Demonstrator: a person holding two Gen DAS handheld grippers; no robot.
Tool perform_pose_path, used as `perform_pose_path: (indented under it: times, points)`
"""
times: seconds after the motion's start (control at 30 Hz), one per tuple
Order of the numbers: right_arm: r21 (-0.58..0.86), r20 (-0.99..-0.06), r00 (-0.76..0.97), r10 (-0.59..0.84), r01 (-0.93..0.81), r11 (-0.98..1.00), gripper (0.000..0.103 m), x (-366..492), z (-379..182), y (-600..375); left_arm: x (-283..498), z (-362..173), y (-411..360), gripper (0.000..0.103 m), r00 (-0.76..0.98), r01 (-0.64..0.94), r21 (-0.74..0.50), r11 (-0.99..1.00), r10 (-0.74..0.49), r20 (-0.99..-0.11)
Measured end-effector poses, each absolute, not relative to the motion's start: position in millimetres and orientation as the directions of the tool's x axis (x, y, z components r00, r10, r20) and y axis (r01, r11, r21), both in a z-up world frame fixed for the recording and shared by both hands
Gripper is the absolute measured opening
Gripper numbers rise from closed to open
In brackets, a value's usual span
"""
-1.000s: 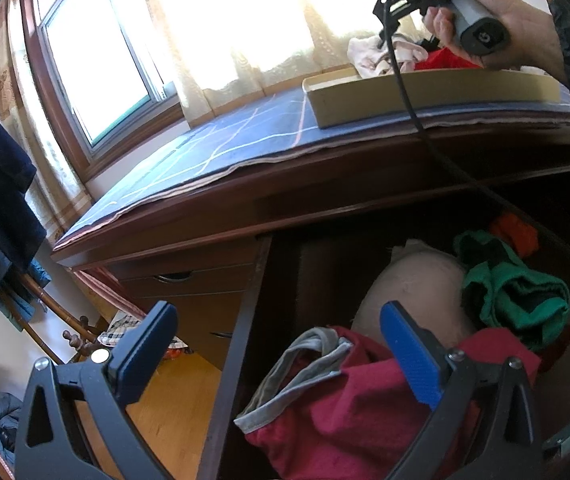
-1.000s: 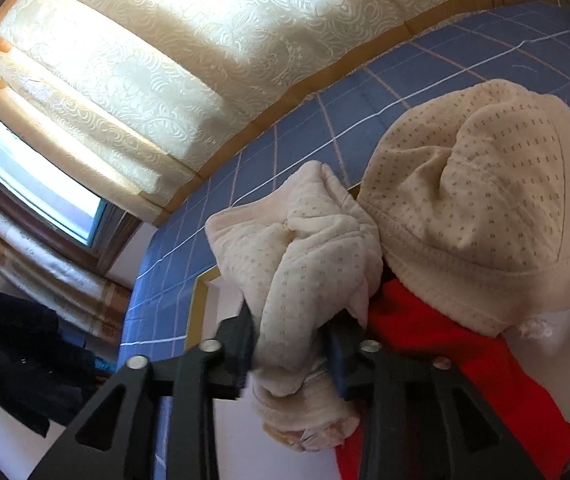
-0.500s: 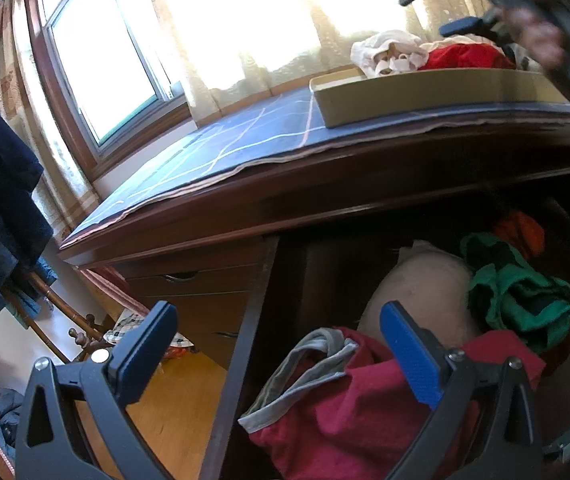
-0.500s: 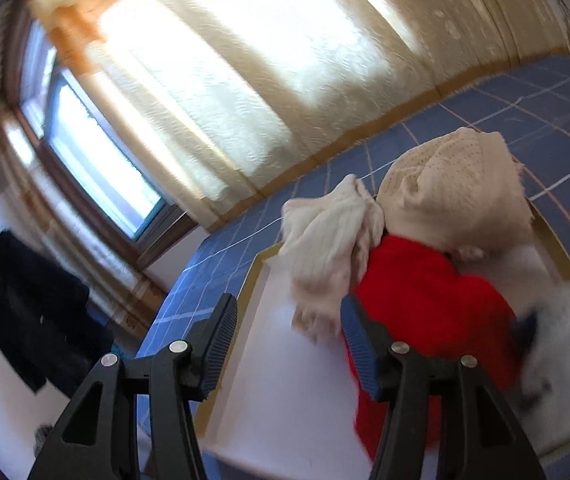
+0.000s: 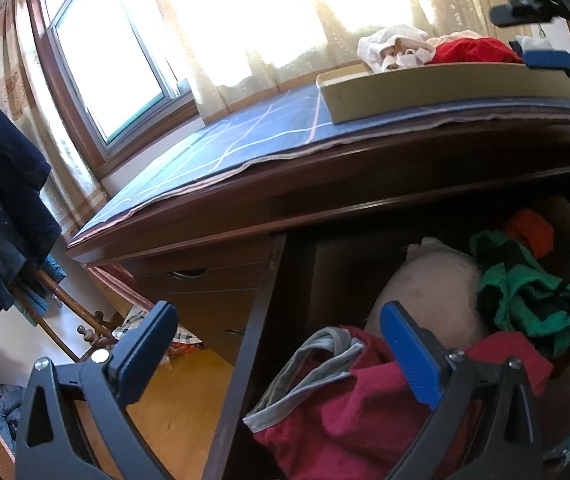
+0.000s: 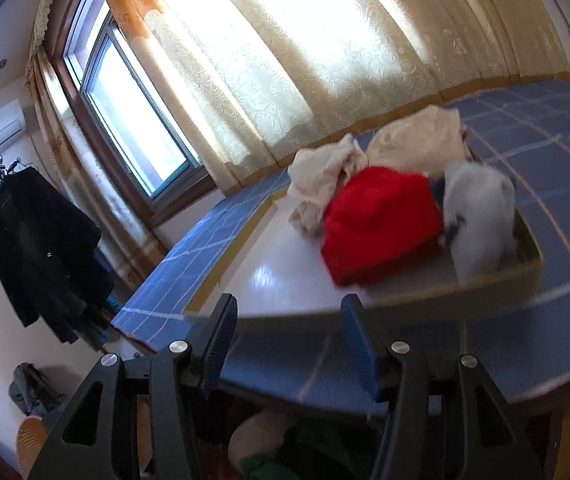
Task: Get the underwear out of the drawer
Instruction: 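Withdraw the right gripper from the tray, then reach the right gripper into the drawer and close on the green-black underwear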
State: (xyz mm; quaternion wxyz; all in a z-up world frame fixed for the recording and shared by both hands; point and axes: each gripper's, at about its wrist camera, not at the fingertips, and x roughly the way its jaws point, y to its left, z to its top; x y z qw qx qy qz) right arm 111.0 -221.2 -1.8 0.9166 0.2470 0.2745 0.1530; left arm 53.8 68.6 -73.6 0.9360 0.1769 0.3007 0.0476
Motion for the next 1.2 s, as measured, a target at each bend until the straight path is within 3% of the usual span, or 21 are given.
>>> perform_pose_path:
  times: [0.47, 0.67, 0.97, 1.13, 1.2]
  points:
    - [0.556, -0.539, 0.674, 0.506, -0.167, 0.815, 0.057, 40, -32, -230, 52, -74, 67, 0.103, 0.818, 0.009, 0.366, 0.931, 0.203, -0.538]
    - [0.591, -0.617, 0.586, 0.525, -0.095, 0.801, 0.057, 22, -57, -236, 52, -72, 68, 0.103, 0.822, 0.004, 0.367, 0.930, 0.206, -0.532]
    - [0.536, -0.726, 0.519, 0.450, 0.018, 0.844, 0.057, -4, -74, -257, 50, -71, 68, 0.103, 0.827, 0.007, 0.372, 0.928, 0.204, -0.525]
    - [0.359, -0.832, 0.477, 0.283, 0.074, 0.930, 0.057, 1, -77, -256, 50, -71, 68, 0.103, 0.827, 0.009, 0.367, 0.930, 0.199, -0.526]
    - [0.425, -0.803, 0.491, 0.339, 0.072, 0.902, 0.057, 8, -78, -258, 50, -71, 68, 0.103, 0.827, 0.010, 0.367, 0.930, 0.199, -0.525]
